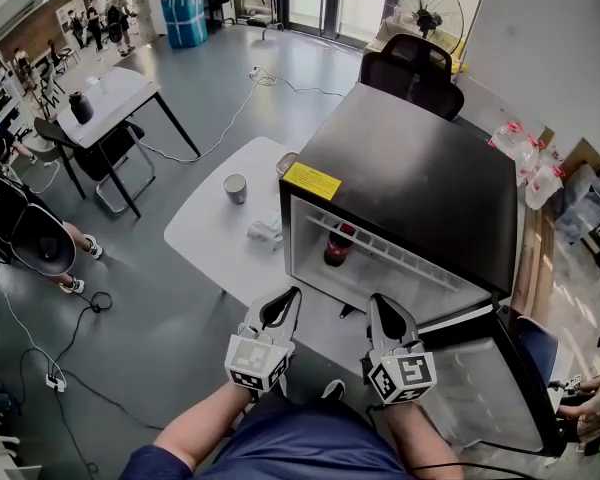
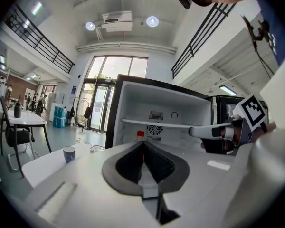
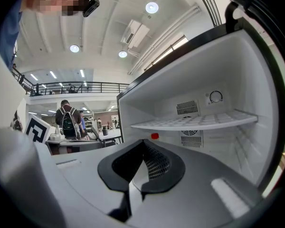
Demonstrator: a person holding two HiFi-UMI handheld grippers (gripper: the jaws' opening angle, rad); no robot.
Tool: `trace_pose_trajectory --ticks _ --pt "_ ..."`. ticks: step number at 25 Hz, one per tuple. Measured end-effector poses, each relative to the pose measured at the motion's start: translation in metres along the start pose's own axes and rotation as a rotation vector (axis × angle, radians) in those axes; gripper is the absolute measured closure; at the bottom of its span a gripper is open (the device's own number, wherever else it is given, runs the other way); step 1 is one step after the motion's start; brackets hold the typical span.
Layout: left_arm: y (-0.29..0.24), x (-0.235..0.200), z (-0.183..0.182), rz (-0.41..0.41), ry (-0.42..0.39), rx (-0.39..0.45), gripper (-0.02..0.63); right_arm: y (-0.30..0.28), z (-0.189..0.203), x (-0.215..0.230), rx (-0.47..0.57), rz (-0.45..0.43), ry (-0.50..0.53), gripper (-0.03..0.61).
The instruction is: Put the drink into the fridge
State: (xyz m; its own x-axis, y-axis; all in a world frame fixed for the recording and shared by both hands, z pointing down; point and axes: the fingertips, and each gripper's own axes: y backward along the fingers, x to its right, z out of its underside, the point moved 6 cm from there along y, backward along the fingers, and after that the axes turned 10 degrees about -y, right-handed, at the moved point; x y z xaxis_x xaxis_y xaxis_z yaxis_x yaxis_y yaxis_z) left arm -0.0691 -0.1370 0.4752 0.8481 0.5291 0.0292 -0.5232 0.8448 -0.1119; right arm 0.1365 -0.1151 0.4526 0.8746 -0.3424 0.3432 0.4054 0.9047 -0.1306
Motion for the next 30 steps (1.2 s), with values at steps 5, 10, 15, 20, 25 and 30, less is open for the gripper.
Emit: trace_pose_trajectory --ticks 5,10,15,20,25,30 --pt "-0.002 0.002 0.001 0.006 0.003 -0.003 0.607 -0.001 0.001 0.001 0.001 -0.003 0.000 0.572" --pt "-0.002 0.005 0.011 0.011 0.020 -0.036 0.607 0.000 0.002 0.001 -0.004 -0.005 0.001 0.572" --pt "-0.002 0.004 0.012 0.008 0.021 -0.041 0.607 0.000 0.002 0.000 -0.006 -0.014 0.004 0.572" --pt "-0.003 0.004 0.012 0.012 0.018 -0.039 0.607 -0.001 0.003 -0.001 -0.007 -0.018 0.003 0.572" --pt "-0.003 0.003 0.015 0.018 0.019 -0.056 0.606 -0.002 0.003 -0.002 -0.013 -0.020 0.003 0.572" --pt "-0.003 0.001 0.015 0.018 0.022 -0.058 0.606 -0.003 0.002 -0.004 -0.012 -0.021 0.006 0.572"
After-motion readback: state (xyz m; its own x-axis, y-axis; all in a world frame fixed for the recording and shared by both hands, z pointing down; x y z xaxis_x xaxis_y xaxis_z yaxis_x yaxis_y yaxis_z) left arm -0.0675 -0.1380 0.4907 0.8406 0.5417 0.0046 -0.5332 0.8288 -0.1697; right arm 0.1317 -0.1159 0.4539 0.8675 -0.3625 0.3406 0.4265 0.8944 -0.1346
